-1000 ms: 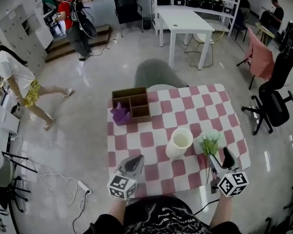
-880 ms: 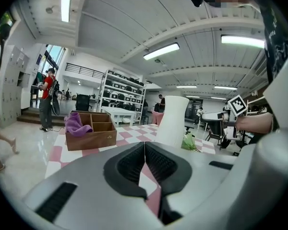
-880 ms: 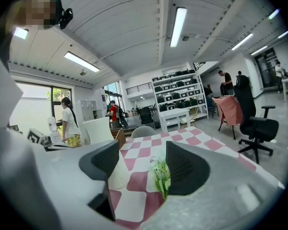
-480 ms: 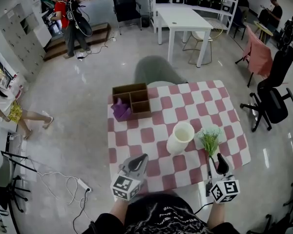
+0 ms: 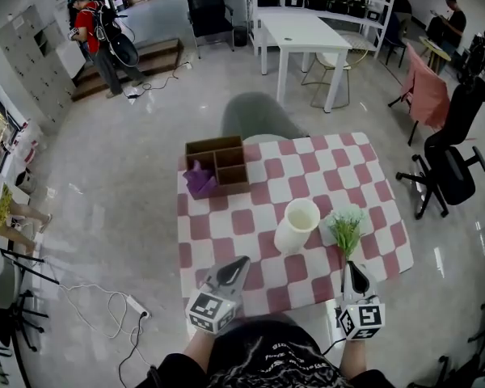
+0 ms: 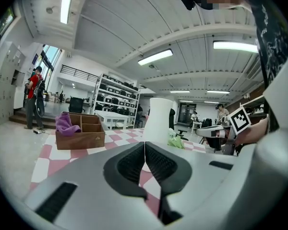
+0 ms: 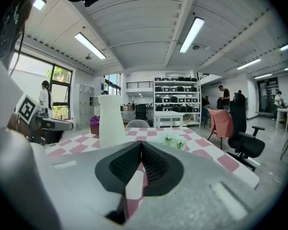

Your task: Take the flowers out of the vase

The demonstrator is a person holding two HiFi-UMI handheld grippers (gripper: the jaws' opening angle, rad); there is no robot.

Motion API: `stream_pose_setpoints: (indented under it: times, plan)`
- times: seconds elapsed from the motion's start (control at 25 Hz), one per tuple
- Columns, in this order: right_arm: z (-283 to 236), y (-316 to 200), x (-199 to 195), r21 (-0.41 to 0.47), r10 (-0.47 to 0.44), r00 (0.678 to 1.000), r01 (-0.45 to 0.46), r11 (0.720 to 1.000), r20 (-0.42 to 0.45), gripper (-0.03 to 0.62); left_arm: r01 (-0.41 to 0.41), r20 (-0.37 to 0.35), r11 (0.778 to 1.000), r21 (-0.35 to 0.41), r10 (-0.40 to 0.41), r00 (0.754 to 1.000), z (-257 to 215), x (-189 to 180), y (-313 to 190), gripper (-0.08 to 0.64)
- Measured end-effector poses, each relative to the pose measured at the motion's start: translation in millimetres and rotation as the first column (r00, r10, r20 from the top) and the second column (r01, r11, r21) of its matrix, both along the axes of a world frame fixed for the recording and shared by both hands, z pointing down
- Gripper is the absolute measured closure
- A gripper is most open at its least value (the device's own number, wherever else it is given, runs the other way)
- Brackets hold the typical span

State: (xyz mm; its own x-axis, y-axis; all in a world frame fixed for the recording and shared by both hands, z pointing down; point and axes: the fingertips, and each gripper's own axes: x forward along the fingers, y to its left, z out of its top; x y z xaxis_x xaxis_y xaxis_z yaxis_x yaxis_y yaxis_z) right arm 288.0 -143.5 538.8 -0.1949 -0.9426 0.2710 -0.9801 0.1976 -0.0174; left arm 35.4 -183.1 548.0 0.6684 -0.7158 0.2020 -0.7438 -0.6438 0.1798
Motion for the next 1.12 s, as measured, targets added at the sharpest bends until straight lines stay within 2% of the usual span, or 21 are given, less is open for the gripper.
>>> stream_pose_setpoints:
  times: [0.76,1.12]
  plan:
    - [7,-2,1,-0.011,0.001,0.999,-0.002,1.0,-0.034,0.588,0.018,0.007,1.0,0.006,-0.018,1.0,5,7,-3,0.548]
    - [14,-7,10,-0.045,0.005,1.0,-0.006,0.999,-0.017,0.588,-0.036,0.015,0.999,-0.007,0.036,0.999,6,26,-11,0.548]
